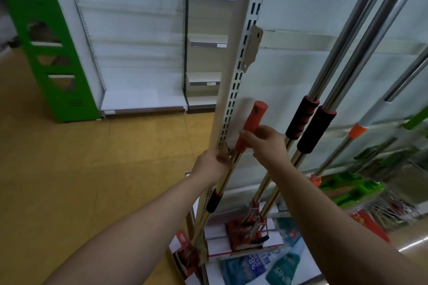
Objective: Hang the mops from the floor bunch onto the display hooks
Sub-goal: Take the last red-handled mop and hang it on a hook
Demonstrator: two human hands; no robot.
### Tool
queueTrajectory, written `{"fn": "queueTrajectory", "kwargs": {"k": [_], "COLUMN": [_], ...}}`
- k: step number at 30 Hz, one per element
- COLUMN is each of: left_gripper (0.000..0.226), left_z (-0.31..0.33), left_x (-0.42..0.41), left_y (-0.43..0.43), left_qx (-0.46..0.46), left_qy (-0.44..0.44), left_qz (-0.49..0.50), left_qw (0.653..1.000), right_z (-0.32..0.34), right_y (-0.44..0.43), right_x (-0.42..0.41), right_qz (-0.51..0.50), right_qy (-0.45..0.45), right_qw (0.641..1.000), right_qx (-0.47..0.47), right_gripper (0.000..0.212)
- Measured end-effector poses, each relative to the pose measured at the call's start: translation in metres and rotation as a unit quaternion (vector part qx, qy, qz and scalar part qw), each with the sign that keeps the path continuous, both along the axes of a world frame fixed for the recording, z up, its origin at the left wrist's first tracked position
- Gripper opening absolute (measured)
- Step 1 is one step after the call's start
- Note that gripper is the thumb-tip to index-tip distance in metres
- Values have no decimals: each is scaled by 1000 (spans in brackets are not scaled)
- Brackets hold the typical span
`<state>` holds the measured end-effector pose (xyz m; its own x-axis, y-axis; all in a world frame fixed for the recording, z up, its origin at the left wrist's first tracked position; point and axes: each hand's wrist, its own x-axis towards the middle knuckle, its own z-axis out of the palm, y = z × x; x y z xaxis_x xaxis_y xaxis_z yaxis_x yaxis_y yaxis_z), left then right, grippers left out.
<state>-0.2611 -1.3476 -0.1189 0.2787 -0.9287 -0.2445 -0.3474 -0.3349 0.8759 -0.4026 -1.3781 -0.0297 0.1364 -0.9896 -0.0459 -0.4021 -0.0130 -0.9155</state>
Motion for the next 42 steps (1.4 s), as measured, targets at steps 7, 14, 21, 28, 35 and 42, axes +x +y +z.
{"fn": "queueTrajectory", "kwargs": {"k": [7, 14, 21, 28, 35, 42], "left_gripper": [45, 38, 31, 32, 27, 21], "left_z": [-5, -2, 2, 29, 61, 91], "left_x": [21, 45, 68, 84, 100, 105], "left_y": [11, 29, 48, 64, 76, 87], "left_qx": [16, 14, 21, 28, 9, -33], "left_qy": [42, 68, 62, 47, 15, 1], "left_qz": [-32, -116, -148, -169, -177, -183], "left_qw": [998, 991, 987, 984, 984, 983], "right_z": [1, 4, 0, 11, 40, 77], "right_y": [14, 33, 48, 60, 69, 79], "right_x": [15, 28, 43, 55, 63, 61], "right_qz": [50, 54, 74, 81, 101, 131], "right_qy": [34, 38, 28, 21, -18, -52], "right_qw": [998, 997, 995, 993, 991, 984], "right_qx": [-15, -34, -59, -80, -91, -110], "right_gripper": [31, 31, 17, 24, 32, 23]}}
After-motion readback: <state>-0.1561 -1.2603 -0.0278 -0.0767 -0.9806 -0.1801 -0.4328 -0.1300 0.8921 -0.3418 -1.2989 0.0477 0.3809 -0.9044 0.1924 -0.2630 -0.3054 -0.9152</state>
